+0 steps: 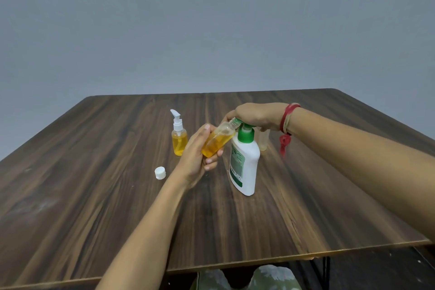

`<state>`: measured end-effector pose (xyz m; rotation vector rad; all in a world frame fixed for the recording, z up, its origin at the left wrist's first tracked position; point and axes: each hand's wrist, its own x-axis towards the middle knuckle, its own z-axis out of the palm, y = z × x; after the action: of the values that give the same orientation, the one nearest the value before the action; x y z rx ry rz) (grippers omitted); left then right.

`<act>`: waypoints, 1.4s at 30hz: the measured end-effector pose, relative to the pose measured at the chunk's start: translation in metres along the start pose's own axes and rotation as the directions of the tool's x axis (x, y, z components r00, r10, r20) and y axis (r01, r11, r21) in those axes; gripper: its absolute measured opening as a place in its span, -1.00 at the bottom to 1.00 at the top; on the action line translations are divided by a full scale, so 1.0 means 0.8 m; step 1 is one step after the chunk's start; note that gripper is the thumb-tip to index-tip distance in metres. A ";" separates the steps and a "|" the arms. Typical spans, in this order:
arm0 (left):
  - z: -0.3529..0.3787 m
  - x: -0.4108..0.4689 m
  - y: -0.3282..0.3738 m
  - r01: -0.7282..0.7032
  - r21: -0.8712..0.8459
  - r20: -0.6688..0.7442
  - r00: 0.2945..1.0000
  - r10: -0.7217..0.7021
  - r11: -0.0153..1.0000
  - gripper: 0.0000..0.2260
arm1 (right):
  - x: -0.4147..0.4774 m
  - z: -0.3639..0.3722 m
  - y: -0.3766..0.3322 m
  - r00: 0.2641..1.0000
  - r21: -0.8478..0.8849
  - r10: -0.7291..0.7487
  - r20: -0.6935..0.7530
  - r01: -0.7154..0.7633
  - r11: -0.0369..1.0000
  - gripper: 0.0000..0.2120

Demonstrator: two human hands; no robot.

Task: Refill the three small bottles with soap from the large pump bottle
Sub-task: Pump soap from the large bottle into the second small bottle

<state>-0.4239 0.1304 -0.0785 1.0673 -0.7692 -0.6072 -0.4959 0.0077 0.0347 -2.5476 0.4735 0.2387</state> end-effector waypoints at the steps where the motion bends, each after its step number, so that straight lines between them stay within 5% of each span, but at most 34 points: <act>1: 0.000 0.001 0.000 -0.002 -0.002 0.005 1.000 0.002 1.000 -0.71 | 0.001 -0.001 0.001 1.000 0.025 0.005 -0.002 -0.005 1.000 -0.64; 8: 0.001 0.001 -0.001 -0.003 -0.022 -0.001 1.000 0.003 1.000 -0.69 | 0.007 0.002 0.001 0.992 0.092 0.118 0.049 -0.122 0.988 -0.63; 42: 0.001 0.000 -0.004 0.010 -0.058 0.039 0.999 -0.008 0.998 -0.69 | 0.007 0.002 0.003 0.996 0.108 0.083 -0.007 -0.082 0.991 -0.63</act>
<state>-0.4246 0.1291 -0.0818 1.0081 -0.7763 -0.6565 -0.4919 0.0054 0.0309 -2.4284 0.5819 0.2220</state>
